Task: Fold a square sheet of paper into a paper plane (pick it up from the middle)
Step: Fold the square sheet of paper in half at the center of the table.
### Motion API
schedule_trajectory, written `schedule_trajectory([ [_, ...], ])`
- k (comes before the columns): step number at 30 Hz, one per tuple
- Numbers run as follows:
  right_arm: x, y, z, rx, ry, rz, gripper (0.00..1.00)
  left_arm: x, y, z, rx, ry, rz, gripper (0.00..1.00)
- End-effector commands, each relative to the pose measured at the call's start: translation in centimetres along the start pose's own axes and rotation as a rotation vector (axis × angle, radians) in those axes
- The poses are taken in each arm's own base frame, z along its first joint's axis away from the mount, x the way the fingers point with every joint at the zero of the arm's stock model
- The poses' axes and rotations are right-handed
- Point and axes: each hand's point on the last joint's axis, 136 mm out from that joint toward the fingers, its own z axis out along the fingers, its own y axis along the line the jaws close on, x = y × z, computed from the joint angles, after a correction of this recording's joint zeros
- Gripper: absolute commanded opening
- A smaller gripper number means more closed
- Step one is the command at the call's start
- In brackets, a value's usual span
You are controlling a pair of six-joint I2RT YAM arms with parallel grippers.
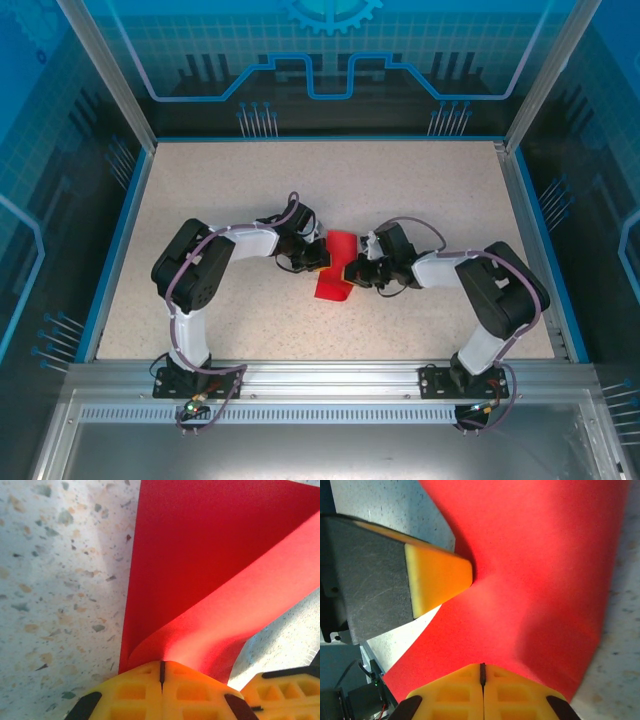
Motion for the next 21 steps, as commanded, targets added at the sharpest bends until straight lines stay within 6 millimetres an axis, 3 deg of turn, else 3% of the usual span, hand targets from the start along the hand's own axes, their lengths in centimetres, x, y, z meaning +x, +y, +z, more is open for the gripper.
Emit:
schedule_trajectory([
  [1,1.6,-0.7,0.6,0.019,0.037,0.016,0.05,2.3,4.6,1.7,-0.155,0.061,-0.042,0.00],
  [6,3.0,-3.5,1.3,0.076,0.058,0.052,0.04,2.3,4.6,1.7,-0.153,0.059,-0.040,0.00],
  [10,3.4,-4.3,1.4,0.091,0.067,0.062,0.03,2.3,4.7,1.7,-0.156,0.060,-0.040,0.00],
  [21,2.9,-0.2,-0.3,0.014,0.030,-0.011,0.05,2.3,4.7,1.7,-0.156,0.060,-0.041,0.00],
])
